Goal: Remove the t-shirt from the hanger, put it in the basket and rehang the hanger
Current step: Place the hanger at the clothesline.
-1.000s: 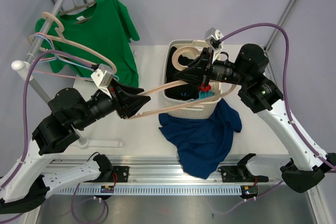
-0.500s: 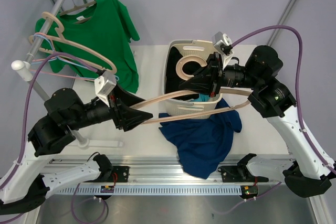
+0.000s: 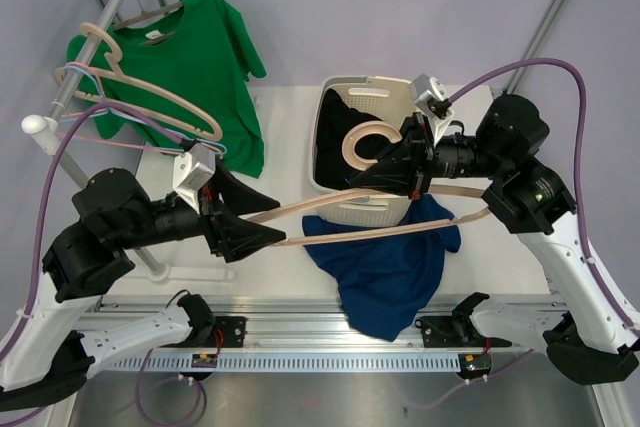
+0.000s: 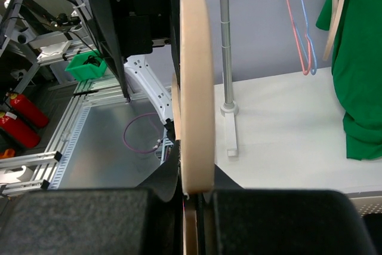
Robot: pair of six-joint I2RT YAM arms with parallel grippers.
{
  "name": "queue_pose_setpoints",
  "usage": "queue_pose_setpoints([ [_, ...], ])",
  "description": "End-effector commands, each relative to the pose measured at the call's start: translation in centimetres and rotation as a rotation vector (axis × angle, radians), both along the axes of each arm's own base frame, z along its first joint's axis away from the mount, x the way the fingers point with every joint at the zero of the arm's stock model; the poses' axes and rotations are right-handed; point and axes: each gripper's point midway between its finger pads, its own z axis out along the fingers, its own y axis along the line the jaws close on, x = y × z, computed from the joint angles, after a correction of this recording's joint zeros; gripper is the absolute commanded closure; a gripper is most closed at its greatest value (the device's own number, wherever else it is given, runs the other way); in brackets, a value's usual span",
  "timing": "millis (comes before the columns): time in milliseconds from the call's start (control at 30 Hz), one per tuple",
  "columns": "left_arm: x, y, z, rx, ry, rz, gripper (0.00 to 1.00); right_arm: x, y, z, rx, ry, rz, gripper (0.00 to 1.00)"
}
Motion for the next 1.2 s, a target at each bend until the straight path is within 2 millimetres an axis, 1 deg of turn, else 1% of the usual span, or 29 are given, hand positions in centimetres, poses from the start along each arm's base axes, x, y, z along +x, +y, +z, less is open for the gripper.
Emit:
queue_pose_setpoints([
  [0, -1.2, -0.2, -0.2, 0.015, -0.022, -0.079, 0.40, -1.3, -0.8, 1.7, 0.040, -0.040, 0.009, 1.00],
  [67, -1.0, -0.1, -0.7, 0.032, -0.028, -0.071, 0.41, -1.7, -1.0, 1.8, 0.047, -0.034, 0.024, 1.00],
  [100, -0.5, 0.0, -1.0, 0.042, -0.036, -0.039, 0.38, -2.2, -1.1, 2.2, 0.057, -0.043, 0.042, 1.00],
  [133, -0.1, 0.1, -1.1, 0.049, -0.038, -0.018, 0.38, -2.3, -1.1, 2.2, 0.058, -0.040, 0.045, 1.00],
  [167, 0.1, 0.2, -1.2, 0.052, -0.040, -0.003, 0.35, -2.3, -1.1, 2.3, 0.060, -0.037, 0.044, 1.00],
  [233, 0.3, 0.2, -1.3, 0.057, -0.043, 0.003, 0.34, -2.3, -1.2, 2.4, 0.062, -0.039, 0.040, 1.00],
  [300, -0.1, -0.1, -1.4, 0.061, -0.038, -0.028, 0.42, -2.1, -1.1, 2.4, 0.064, -0.030, 0.033, 1.00],
  [367, -0.1, -0.3, -1.5, 0.064, -0.031, -0.036, 0.47, -2.4, -1.2, 2.5, 0.070, -0.027, 0.042, 1.00],
  [433, -0.3, -0.4, -1.7, 0.068, -0.030, -0.050, 0.65, -2.4, -1.2, 2.7, 0.074, -0.032, 0.037, 1.00],
  [467, -0.3, -0.4, -1.8, 0.070, -0.026, -0.053, 0.77, -2.3, -1.2, 2.7, 0.074, -0.035, 0.032, 1.00],
  [500, -0.3, -0.4, -1.8, 0.070, -0.026, -0.053, 1.00, -2.3, -1.2, 2.7, 0.072, -0.031, 0.034, 1.00],
  [700, -0.4, -0.1, -1.0, 0.048, -0.025, -0.038, 1.00, -1.9, -1.0, 2.4, 0.058, -0.020, 0.028, 1.00],
  [833, -1.3, 0.5, 0.3, 0.013, -0.034, -0.053, 1.00, -1.4, -0.7, 2.1, 0.050, -0.015, 0.023, 1.00],
  [867, -1.2, 0.6, 0.5, 0.006, -0.033, -0.044, 1.00, -1.3, -0.7, 2.2, 0.051, -0.011, 0.023, 1.00],
  [900, -1.2, 0.7, 0.8, -0.009, -0.026, -0.034, 1.00, -1.2, -0.7, 2.3, 0.053, -0.009, 0.016, 0.97],
  [933, -1.2, 0.8, 1.0, -0.018, -0.025, -0.029, 1.00, -1.0, -0.5, 2.3, 0.052, 0.005, 0.010, 0.87],
  [967, -1.2, 1.0, 1.2, -0.029, -0.024, -0.018, 1.00, -0.8, -0.5, 2.3, 0.053, 0.013, 0.000, 0.73],
  [1000, -0.2, 1.3, 1.5, -0.042, -0.004, 0.049, 1.00, 0.2, -0.4, 2.3, 0.058, 0.026, -0.051, 0.43],
  [1033, 0.5, 1.5, 1.7, -0.049, 0.003, 0.098, 1.00, 0.5, -0.6, 2.5, 0.066, 0.038, -0.086, 0.32],
  [1067, 1.1, 1.9, 2.1, -0.061, -0.001, 0.137, 1.00, 1.0, -0.7, 2.5, 0.072, 0.050, -0.123, 0.24],
  [1100, 2.6, 2.4, 2.3, -0.064, -0.003, 0.230, 1.00, 2.1, -0.9, 2.4, 0.082, 0.060, -0.191, 0.08],
  [1133, 3.4, 2.7, 2.5, -0.066, -0.006, 0.280, 1.00, 2.2, -1.2, 2.6, 0.091, 0.063, -0.218, 0.06],
  [1167, 5.1, 3.3, 2.7, -0.063, -0.009, 0.376, 1.00, 2.6, -1.4, 2.3, 0.083, 0.083, -0.250, 0.03],
])
